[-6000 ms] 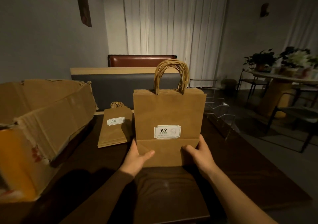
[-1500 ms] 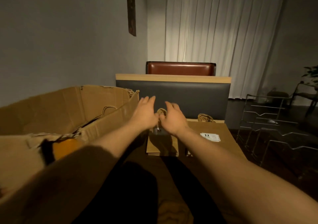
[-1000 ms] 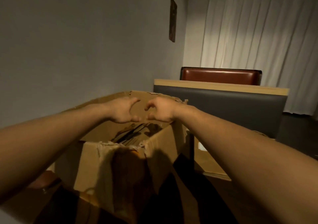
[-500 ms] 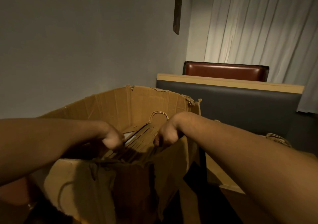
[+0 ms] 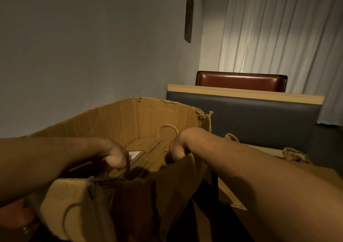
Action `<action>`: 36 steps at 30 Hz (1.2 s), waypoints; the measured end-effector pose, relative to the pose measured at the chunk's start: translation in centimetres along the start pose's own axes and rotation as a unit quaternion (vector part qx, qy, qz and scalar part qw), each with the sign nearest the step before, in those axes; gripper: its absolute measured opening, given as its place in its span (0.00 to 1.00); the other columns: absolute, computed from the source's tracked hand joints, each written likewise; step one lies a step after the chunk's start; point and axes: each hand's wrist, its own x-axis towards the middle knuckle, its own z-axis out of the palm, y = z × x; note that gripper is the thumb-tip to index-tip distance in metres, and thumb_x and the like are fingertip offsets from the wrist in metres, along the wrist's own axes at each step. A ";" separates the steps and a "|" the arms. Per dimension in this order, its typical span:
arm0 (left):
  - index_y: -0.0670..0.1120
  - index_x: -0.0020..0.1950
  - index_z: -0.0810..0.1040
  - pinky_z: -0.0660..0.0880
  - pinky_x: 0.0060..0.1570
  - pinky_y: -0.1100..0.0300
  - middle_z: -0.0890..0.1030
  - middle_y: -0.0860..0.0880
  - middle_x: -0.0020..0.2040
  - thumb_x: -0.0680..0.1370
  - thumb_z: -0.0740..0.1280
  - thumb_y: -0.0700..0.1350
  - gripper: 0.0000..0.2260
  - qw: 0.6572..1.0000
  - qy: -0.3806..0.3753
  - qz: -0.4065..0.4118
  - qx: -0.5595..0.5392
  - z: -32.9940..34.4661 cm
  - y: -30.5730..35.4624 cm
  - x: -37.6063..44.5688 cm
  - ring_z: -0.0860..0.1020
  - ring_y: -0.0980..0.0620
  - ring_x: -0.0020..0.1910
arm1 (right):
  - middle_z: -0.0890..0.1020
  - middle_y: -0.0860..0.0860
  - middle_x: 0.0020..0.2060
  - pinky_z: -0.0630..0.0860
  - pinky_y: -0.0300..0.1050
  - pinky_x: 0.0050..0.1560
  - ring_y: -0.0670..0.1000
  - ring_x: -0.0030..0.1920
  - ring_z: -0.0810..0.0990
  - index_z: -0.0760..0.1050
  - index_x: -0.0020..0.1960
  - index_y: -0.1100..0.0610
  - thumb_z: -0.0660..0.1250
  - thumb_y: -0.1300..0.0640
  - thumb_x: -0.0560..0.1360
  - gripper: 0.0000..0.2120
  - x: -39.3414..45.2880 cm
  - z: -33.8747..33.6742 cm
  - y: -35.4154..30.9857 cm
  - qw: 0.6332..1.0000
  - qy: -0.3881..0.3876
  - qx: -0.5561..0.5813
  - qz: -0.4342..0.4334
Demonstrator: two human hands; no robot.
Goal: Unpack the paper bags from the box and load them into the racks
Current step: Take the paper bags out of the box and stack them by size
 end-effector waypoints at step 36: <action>0.47 0.42 0.70 0.73 0.32 0.62 0.75 0.47 0.41 0.79 0.67 0.40 0.08 0.934 0.336 -0.009 -0.122 -4.2 0.0 -3.1 0.76 0.52 0.38 | 0.72 0.55 0.63 0.69 0.50 0.64 0.59 0.66 0.71 0.67 0.72 0.63 0.63 0.63 0.80 0.21 -1.6 0.6 0.4 0.989 0.101 0.085 0.062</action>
